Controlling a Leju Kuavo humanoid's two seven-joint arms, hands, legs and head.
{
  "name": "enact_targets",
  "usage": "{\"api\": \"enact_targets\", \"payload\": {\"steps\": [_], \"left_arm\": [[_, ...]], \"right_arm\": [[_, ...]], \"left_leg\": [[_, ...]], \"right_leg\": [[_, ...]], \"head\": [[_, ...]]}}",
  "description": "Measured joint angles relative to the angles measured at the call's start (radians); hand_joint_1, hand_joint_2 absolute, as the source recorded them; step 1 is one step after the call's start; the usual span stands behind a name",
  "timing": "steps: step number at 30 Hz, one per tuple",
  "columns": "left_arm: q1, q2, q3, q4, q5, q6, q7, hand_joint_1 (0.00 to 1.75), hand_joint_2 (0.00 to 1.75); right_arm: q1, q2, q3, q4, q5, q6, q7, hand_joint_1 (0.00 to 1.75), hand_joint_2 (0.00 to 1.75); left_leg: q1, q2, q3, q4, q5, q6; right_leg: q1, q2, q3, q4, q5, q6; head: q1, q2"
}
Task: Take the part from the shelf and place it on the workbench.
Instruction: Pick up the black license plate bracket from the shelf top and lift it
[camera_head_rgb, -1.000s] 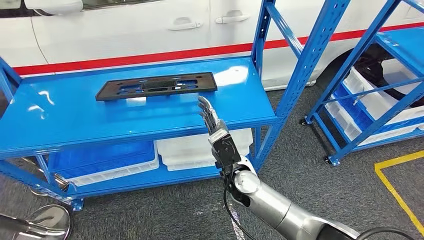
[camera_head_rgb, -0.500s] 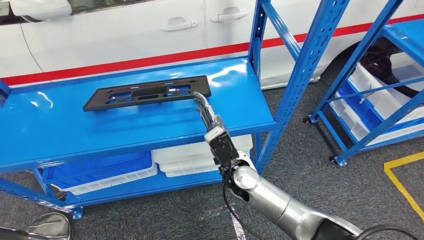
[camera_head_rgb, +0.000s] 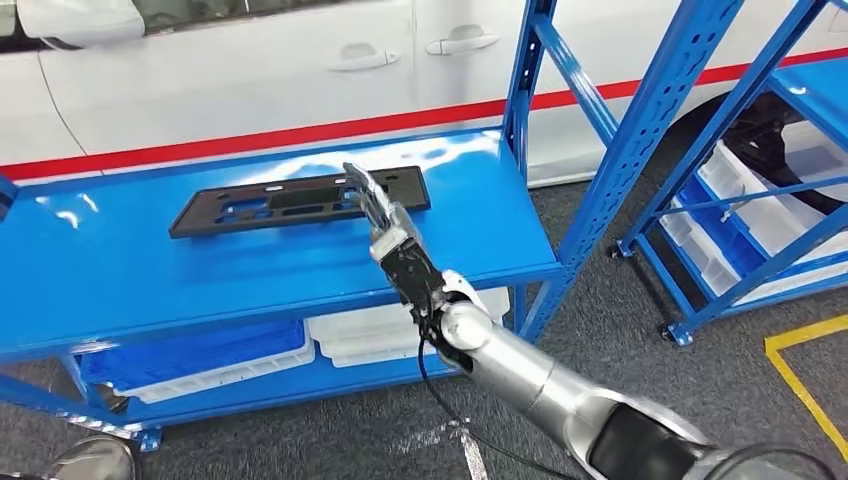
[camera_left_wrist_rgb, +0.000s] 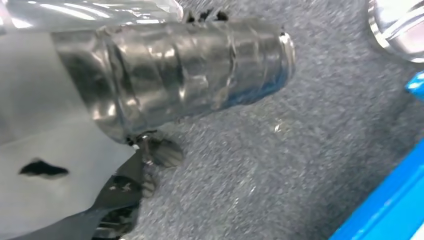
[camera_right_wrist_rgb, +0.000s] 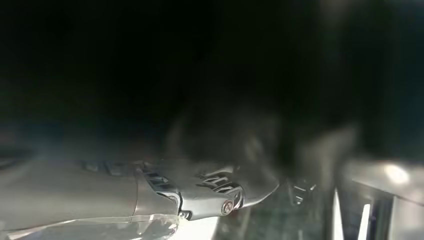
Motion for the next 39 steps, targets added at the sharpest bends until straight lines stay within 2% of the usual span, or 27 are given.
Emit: {"api": "enact_targets", "payload": {"steps": [2,3,4,5,7,8,9,11,12,14,16,18,19,20,21,23,24,25,27,29,31,33,34,35,36,37,39], "left_arm": [[-0.008,0.0,-0.015,0.0,-0.001,-0.001,0.007,0.0,0.0],[-0.011,-0.001,-0.025,-0.001,-0.001,-0.002,0.012,0.0,0.0],[-0.012,-0.002,-0.035,-0.001,-0.001,-0.001,0.016,0.0,0.0],[-0.013,-0.003,-0.043,-0.001,-0.001,0.0,0.021,0.0,0.0],[-0.015,-0.005,-0.06,-0.001,-0.004,0.008,0.034,0.0,0.0],[-0.019,-0.005,-0.068,-0.001,-0.007,0.011,0.041,0.0,0.0],[-0.023,-0.005,-0.076,-0.001,-0.009,0.014,0.048,0.0,0.0],[-0.03,-0.006,-0.092,-0.002,-0.013,0.017,0.064,0.0,0.0],[-0.032,-0.006,-0.099,-0.002,-0.014,0.018,0.071,0.0,0.0],[-0.035,-0.006,-0.11,-0.002,-0.014,0.02,0.079,0.0,0.0],[-0.038,-0.006,-0.12,-0.002,-0.015,0.022,0.084,0.0,0.0],[-0.04,-0.006,-0.129,-0.002,-0.015,0.022,0.087,0.0,0.0],[-0.04,-0.006,-0.134,-0.002,-0.015,0.021,0.089,0.0,0.0],[-0.039,-0.006,-0.138,-0.002,-0.015,0.018,0.093,0.0,0.0],[-0.04,-0.006,-0.142,-0.002,-0.015,0.015,0.097,0.0,0.0],[-0.045,-0.006,-0.149,-0.002,-0.014,0.008,0.105,0.0,0.0],[-0.049,-0.006,-0.155,-0.002,-0.014,0.007,0.109,0.0,0.0],[-0.053,-0.005,-0.162,-0.002,-0.014,0.006,0.113,0.0,0.0],[-0.057,-0.005,-0.172,-0.002,-0.012,0.005,0.119,0.0,0.0],[-0.058,-0.005,-0.178,-0.003,-0.01,0.004,0.121,0.0,0.0],[-0.062,-0.005,-0.187,-0.003,-0.009,0.003,0.122,0.0,0.0],[-0.066,-0.005,-0.198,-0.003,-0.007,0.001,0.124,0.0,0.0],[-0.067,-0.005,-0.203,-0.003,-0.006,0.001,0.126,0.0,0.0],[-0.066,-0.005,-0.208,-0.003,-0.005,0.001,0.127,0.0,0.0],[-0.066,-0.005,-0.213,-0.003,-0.003,0.002,0.128,0.0,0.0],[-0.066,-0.005,-0.217,-0.003,-0.002,0.003,0.129,0.0,0.0],[-0.067,-0.005,-0.224,-0.003,-0.001,0.004,0.13,0.0,0.0]], "right_arm": [[-0.036,0.002,0.006,0.033,0.017,-0.011,0.011,0.0,1.75],[-0.05,0.004,0.01,0.052,0.026,-0.016,0.018,0.0,1.75],[-0.062,0.006,0.015,0.074,0.037,-0.023,0.027,0.0,1.75],[-0.076,0.01,0.02,0.097,0.052,-0.032,0.037,0.0,1.75],[-0.115,0.018,0.032,0.147,0.101,-0.068,0.064,0.0,1.75],[-0.139,0.023,0.039,0.176,0.137,-0.097,0.08,0.0,1.75],[-0.162,0.03,0.047,0.204,0.176,-0.128,0.097,0.0,1.75],[-0.198,0.045,0.062,0.26,0.245,-0.179,0.128,0.0,1.75],[-0.21,0.052,0.068,0.283,0.267,-0.192,0.14,0.0,1.75],[-0.23,0.064,0.078,0.322,0.286,-0.202,0.156,0.0,1.75],[-0.251,0.077,0.086,0.356,0.293,-0.205,0.161,0.0,1.75],[-0.269,0.088,0.096,0.394,0.31,-0.206,0.174,0.0,1.75],[-0.274,0.092,0.101,0.413,0.322,-0.205,0.185,0.0,1.75],[-0.279,0.098,0.104,0.433,0.337,-0.205,0.198,0.0,1.75],[-0.287,0.105,0.108,0.455,0.352,-0.203,0.211,0.0,1.75],[-0.315,0.122,0.117,0.509,0.386,-0.199,0.236,0.0,1.75],[-0.333,0.13,0.121,0.538,0.405,-0.195,0.249,0.0,1.75],[-0.348,0.139,0.127,0.568,0.426,-0.191,0.261,0.0,1.75],[-0.368,0.153,0.139,0.619,0.463,-0.179,0.285,0.0,1.75],[-0.381,0.166,0.147,0.663,0.492,-0.164,0.3,0.0,1.75],[-0.399,0.179,0.154,0.706,0.511,-0.147,0.305,0.0,1.75],[-0.412,0.192,0.168,0.746,0.527,-0.127,0.299,0.0,1.75],[-0.414,0.199,0.177,0.764,0.535,-0.117,0.293,0.0,1.75],[-0.413,0.205,0.186,0.78,0.544,-0.106,0.286,0.0,1.75],[-0.412,0.213,0.194,0.795,0.552,-0.095,0.28,0.0,1.75],[-0.412,0.221,0.203,0.807,0.56,-0.086,0.277,0.0,1.75],[-0.415,0.238,0.221,0.825,0.572,-0.074,0.274,0.0,1.75]], "left_leg": [[0.005,0.0,0.013,-0.006,-0.007,-0.005],[0.008,0.0,0.018,-0.003,-0.013,-0.009],[0.013,-0.001,0.022,0.001,-0.021,-0.014],[0.019,-0.002,0.026,0.009,-0.03,-0.021],[0.031,-0.004,0.028,0.038,-0.055,-0.037],[0.032,-0.004,0.021,0.058,-0.069,-0.047],[0.032,-0.005,0.014,0.073,-0.081,-0.056],[0.028,-0.005,0.004,0.089,-0.092,-0.07],[0.029,-0.004,0.004,0.088,-0.093,-0.073],[0.032,-0.002,0.0,0.106,-0.108,-0.08],[0.034,-0.002,-0.046,0.197,-0.151,-0.088],[0.034,-0.002,-0.125,0.33,-0.192,-0.092],[0.034,-0.002,-0.154,0.368,-0.192,-0.091],[0.034,-0.002,-0.167,0.372,-0.174,-0.088],[0.033,-0.002,-0.161,0.336,-0.139,-0.083],[0.028,-0.005,-0.112,0.199,-0.058,-0.067],[0.025,-0.007,-0.088,0.14,-0.035,-0.06],[0.021,-0.008,-0.073,0.104,-0.026,-0.055],[0.017,-0.01,-0.065,0.085,-0.027,-0.051],[0.023,-0.009,-0.053,0.066,-0.017,-0.047],[0.027,-0.008,-0.04,0.047,-0.007,-0.04],[0.024,-0.008,-0.038,0.046,-0.007,-0.034],[0.022,-0.008,-0.039,0.048,-0.008,-0.032],[0.021,-0.008,-0.039,0.05,-0.01,-0.031],[0.02,-0.009,-0.039,0.053,-0.012,-0.031],[0.019,-0.01,-0.038,0.057,-0.015,-0.033],[0.017,-0.01,-0.041,0.069,-0.024,-0.04]], "right_leg": [[-0.009,-0.001,-0.072,0.12,-0.037,0.016],[-0.014,-0.001,-0.11,0.174,-0.045,0.024],[-0.019,-0.002,-0.135,0.198,-0.036,0.032],[-0.025,-0.003,-0.142,0.187,-0.01,0.041],[-0.035,-0.009,-0.114,0.086,0.065,0.057],[-0.038,-0.012,-0.096,0.037,0.086,0.06],[-0.038,-0.013,-0.085,0.01,0.093,0.055],[-0.033,-0.011,-0.084,0.003,0.08,0.033],[-0.033,-0.009,-0.086,0.006,0.078,0.021],[-0.035,-0.007,-0.081,0.002,0.075,0.009],[-0.036,-0.008,-0.074,-0.002,0.072,0.0],[-0.034,-0.008,-0.071,-0.003,0.069,-0.004],[-0.033,-0.007,-0.07,-0.003,0.067,-0.005],[-0.031,-0.006,-0.067,-0.003,0.066,-0.006],[-0.03,-0.004,-0.064,-0.003,0.064,-0.006],[-0.027,0.001,-0.059,-0.004,0.063,-0.005],[-0.026,0.003,-0.058,-0.006,0.063,-0.002],[-0.026,0.004,-0.057,-0.01,0.064,0.002],[-0.026,0.005,-0.055,-0.02,0.068,0.014],[-0.024,0.003,-0.054,-0.02,0.064,0.025],[-0.02,0.0,-0.082,0.044,0.026,0.029],[-0.017,-0.002,-0.139,0.168,-0.029,0.028],[-0.016,-0.002,-0.163,0.214,-0.042,0.026],[-0.016,-0.003,-0.172,0.229,-0.037,0.025],[-0.016,-0.003,-0.162,0.204,-0.015,0.022],[-0.015,-0.003,-0.133,0.144,0.019,0.018],[-0.011,-0.005,-0.07,0.018,0.063,0.009]], "head": [[0.0,0.0],[0.0,0.0],[0.0,0.0],[0.0,0.0],[0.001,0.0],[0.002,0.0],[0.003,0.0],[0.004,0.0],[0.003,0.0],[0.002,0.0],[0.0,0.0],[0.0,0.0],[0.0,0.0],[0.0,0.0],[0.0,0.0],[0.0,0.0],[0.0,0.0],[0.0,0.0],[0.0,0.0],[0.001,0.0],[0.002,0.0],[0.003,0.0],[0.002,0.0],[0.003,0.0],[0.003,0.0],[0.003,0.0],[0.002,0.0]]}}
